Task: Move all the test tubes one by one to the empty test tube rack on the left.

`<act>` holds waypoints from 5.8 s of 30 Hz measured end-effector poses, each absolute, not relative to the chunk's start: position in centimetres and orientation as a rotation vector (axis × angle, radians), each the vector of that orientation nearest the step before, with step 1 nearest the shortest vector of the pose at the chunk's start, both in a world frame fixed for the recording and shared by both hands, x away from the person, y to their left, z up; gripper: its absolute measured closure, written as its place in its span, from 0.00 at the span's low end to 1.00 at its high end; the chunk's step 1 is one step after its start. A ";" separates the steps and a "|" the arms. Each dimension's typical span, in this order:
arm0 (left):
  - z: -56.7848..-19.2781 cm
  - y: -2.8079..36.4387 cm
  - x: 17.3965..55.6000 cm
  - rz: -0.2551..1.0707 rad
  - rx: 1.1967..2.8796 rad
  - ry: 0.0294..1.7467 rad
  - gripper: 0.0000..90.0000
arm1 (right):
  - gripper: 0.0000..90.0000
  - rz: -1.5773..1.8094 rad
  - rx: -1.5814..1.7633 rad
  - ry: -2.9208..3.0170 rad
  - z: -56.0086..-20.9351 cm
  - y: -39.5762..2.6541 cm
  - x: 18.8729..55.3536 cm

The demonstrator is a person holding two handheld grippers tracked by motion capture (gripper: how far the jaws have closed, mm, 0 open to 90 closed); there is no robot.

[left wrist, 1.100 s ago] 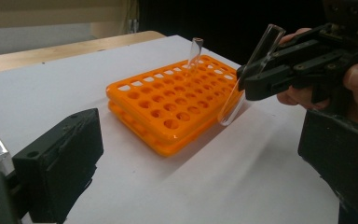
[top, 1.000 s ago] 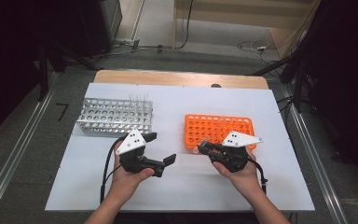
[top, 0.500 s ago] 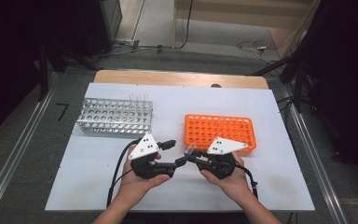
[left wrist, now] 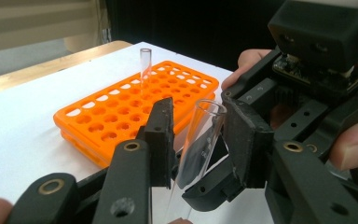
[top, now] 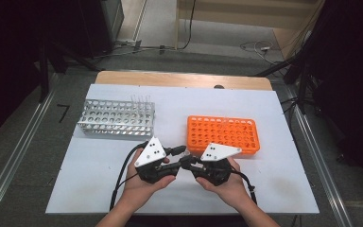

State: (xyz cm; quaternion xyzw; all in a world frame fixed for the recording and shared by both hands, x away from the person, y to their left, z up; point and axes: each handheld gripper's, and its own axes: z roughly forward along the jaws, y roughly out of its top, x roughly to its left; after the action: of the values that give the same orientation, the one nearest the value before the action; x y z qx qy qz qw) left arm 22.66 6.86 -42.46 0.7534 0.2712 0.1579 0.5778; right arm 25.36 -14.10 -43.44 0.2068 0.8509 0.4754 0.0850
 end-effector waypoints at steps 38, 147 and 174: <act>-42.4 6.9 22.6 0.416 1.756 0.626 0.85 | 0.82 1.408 0.626 2.553 -43.4 -14.1 25.3; -40.4 22.8 38.0 0.738 1.484 1.164 0.85 | 0.00 1.470 1.012 2.286 -44.9 -29.1 28.7; -43.3 22.3 39.5 0.717 1.572 1.248 0.85 | 0.00 1.466 1.017 2.279 -45.0 -29.1 28.8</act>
State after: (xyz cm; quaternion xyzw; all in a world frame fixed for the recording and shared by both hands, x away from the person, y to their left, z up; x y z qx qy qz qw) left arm 39.45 22.29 -43.25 0.6454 0.5125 0.2945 0.4838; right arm 28.79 -29.11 -45.01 0.3488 0.7813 0.5026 0.1235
